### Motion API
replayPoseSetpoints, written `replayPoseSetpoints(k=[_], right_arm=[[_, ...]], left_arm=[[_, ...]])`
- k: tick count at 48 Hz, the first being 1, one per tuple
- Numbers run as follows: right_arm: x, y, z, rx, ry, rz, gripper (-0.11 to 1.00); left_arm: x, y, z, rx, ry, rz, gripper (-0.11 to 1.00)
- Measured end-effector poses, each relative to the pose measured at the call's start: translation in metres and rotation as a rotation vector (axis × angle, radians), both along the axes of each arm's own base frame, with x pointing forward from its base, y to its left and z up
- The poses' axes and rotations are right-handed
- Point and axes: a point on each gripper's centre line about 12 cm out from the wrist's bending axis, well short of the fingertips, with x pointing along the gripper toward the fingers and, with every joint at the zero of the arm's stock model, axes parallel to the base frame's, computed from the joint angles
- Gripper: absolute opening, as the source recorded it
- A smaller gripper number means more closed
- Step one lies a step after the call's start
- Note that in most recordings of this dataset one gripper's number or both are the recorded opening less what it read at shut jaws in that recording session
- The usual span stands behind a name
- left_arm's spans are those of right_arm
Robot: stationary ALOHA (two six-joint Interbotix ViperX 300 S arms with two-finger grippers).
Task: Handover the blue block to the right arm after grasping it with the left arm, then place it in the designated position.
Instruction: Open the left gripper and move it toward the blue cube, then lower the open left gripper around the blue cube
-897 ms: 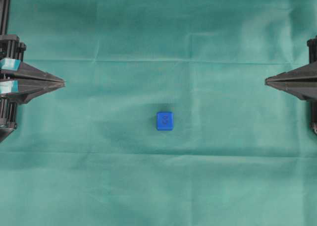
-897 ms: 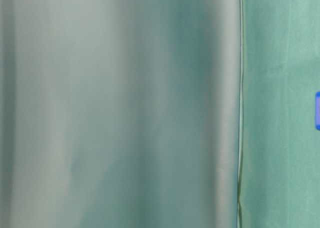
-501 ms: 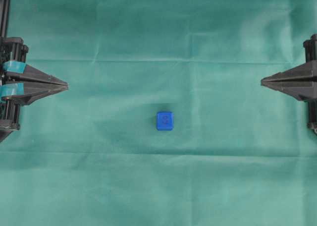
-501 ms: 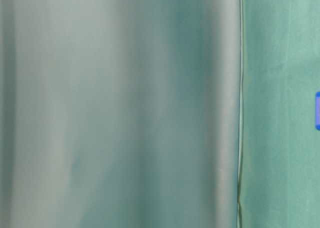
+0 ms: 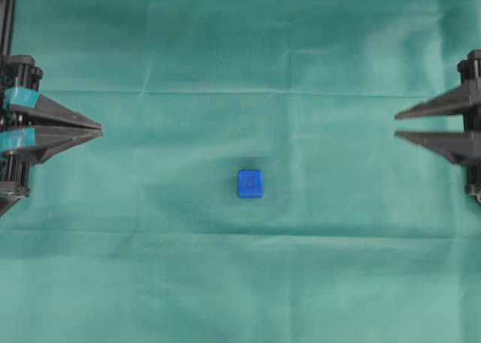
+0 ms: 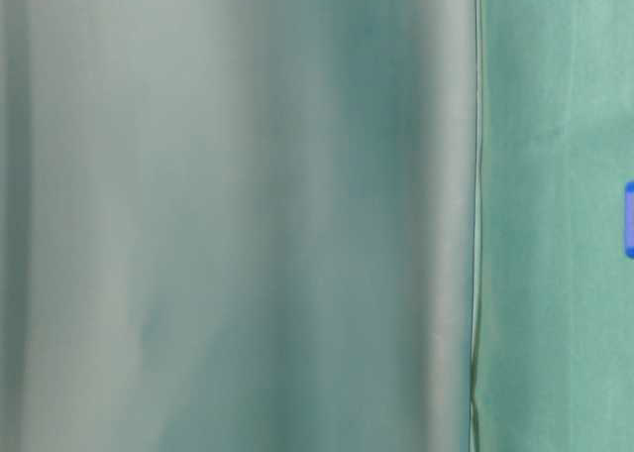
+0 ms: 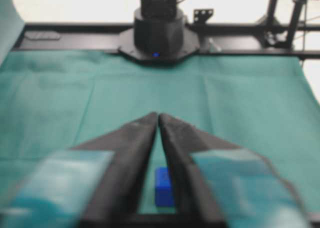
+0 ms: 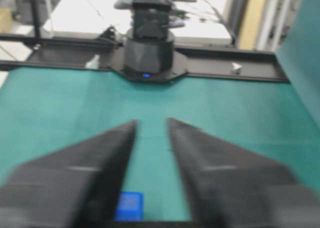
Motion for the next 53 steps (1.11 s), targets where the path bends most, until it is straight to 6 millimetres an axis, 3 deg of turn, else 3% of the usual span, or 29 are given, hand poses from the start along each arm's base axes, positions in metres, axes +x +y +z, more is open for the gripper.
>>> replayPoseSetpoints(k=[3,7,11,14,35,53], right_arm=[[0.0,-0.001,0.0,0.0,0.002,-0.003,0.78],[0.0,-0.002,-0.001,0.0,0.005,-0.009,0.92],[0.001,-0.003,-0.001,0.0,0.009,-0.012,0.94],[0.001,-0.003,-0.002,0.0,0.012,-0.012,0.94],[0.002,-0.003,-0.002,-0.004,0.015,-0.013,0.94],[0.004,-0.003,-0.003,-0.01,0.023,-0.012,0.94]], left_arm=[[0.0,0.0,0.0,-0.003,0.0,0.0,0.52],[0.0,0.0,0.0,-0.008,0.0,0.0,0.75],[0.0,0.0,0.0,-0.006,0.002,0.0,0.93],[0.0,0.0,-0.001,-0.006,0.008,0.0,0.99],[0.006,0.0,0.0,-0.009,0.022,0.0,1.0],[0.075,0.001,0.009,-0.006,0.089,0.006,1.0]])
